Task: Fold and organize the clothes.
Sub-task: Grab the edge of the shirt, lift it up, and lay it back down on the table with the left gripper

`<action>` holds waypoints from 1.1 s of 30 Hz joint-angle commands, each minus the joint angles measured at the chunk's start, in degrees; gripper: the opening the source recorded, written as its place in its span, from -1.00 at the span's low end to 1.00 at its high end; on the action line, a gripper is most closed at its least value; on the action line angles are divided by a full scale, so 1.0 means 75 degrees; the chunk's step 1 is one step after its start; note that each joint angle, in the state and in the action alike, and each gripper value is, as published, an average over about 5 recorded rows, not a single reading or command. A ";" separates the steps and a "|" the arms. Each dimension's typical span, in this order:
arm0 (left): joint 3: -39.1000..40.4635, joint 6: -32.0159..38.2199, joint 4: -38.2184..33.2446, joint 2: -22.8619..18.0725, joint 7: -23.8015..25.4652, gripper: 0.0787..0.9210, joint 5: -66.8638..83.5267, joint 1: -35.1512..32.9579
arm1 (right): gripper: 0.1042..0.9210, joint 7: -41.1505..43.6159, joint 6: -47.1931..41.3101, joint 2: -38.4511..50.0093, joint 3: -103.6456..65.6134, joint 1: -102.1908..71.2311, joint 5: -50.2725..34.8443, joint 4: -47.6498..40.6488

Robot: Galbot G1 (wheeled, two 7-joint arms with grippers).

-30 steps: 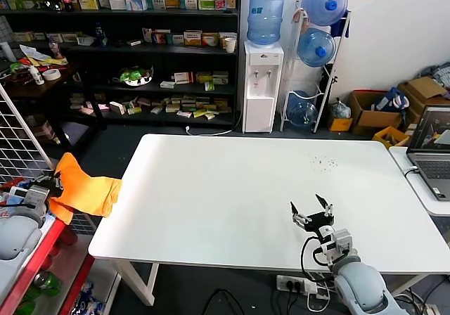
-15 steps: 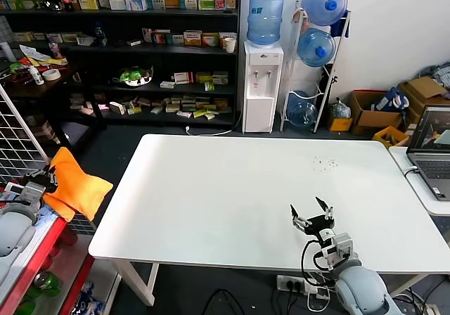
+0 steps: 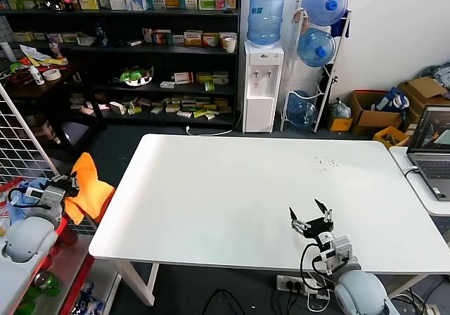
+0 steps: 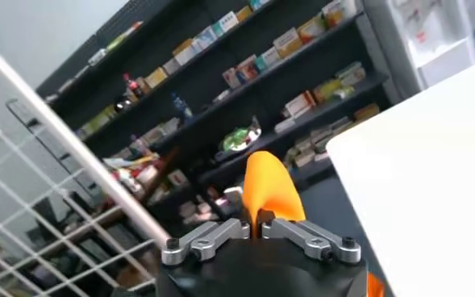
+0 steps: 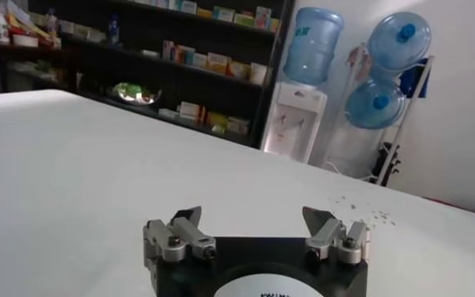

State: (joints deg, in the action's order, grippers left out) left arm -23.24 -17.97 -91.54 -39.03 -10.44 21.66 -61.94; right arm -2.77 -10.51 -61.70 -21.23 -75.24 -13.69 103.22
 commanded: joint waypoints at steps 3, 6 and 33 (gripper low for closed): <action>0.0851 -0.0733 -0.1654 -0.1767 -0.0741 -0.88 0.1780 -0.0019 | 0.76 -0.0001 -0.0008 -0.0100 -0.0042 -0.0092 0.0227 0.0007; 0.1082 -0.0803 -0.1894 -0.2216 -0.0969 -0.88 0.2190 -0.0095 | 0.76 0.0003 -0.0002 -0.0089 -0.0092 -0.0097 0.0260 0.0019; 0.2701 0.0772 0.1502 -0.7462 -0.1345 -0.88 0.0229 0.1109 | 0.76 -0.0015 0.0041 -0.0011 -0.0373 -0.0103 0.0270 -0.0197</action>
State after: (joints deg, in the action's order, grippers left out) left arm -6.37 -17.79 -90.68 -80.72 -19.77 27.36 -56.18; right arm -2.75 -10.22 -61.87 -23.78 -76.11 -11.69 102.33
